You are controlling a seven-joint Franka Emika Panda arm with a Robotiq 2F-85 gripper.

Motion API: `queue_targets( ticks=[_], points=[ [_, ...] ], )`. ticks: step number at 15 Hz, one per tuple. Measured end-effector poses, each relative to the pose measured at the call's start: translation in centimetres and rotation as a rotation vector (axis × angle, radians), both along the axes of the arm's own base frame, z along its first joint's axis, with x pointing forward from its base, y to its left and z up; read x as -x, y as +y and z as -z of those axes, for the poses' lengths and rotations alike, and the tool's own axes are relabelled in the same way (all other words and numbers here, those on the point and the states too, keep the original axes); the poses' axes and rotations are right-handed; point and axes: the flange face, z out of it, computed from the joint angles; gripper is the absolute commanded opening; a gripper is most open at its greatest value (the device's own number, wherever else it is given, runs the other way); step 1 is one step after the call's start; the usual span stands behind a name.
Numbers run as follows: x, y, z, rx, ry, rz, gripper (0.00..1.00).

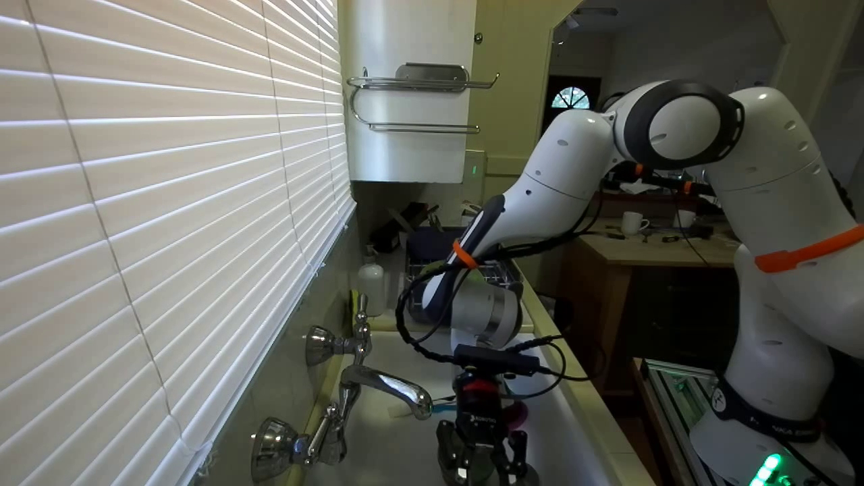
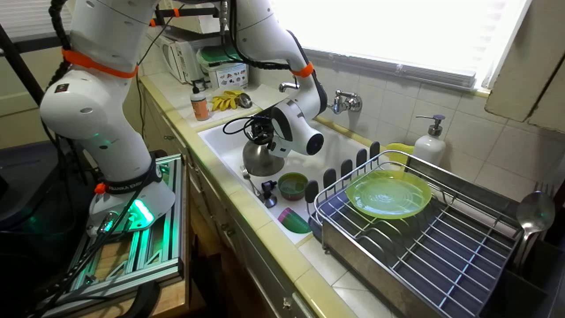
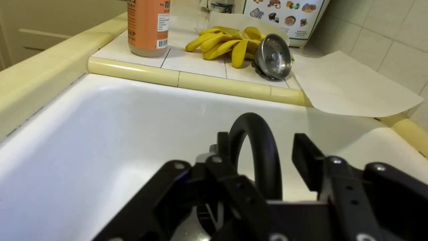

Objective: Remove the kettle from the faucet and put it in the sink.

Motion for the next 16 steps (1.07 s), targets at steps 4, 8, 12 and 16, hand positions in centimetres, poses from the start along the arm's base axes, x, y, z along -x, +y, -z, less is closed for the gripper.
queue_targets(
  ticks=[4,8,12,16],
  points=[
    [0.2,-1.1,-1.3,0.056,0.051,-0.032,1.00],
    [0.7,-3.0,-4.6,0.158,0.110,-0.083,1.00],
    [0.6,-4.5,-10.3,0.323,0.145,-0.197,1.00],
    [0.9,-5.6,-18.8,0.483,0.206,-0.362,1.00]
  ],
)
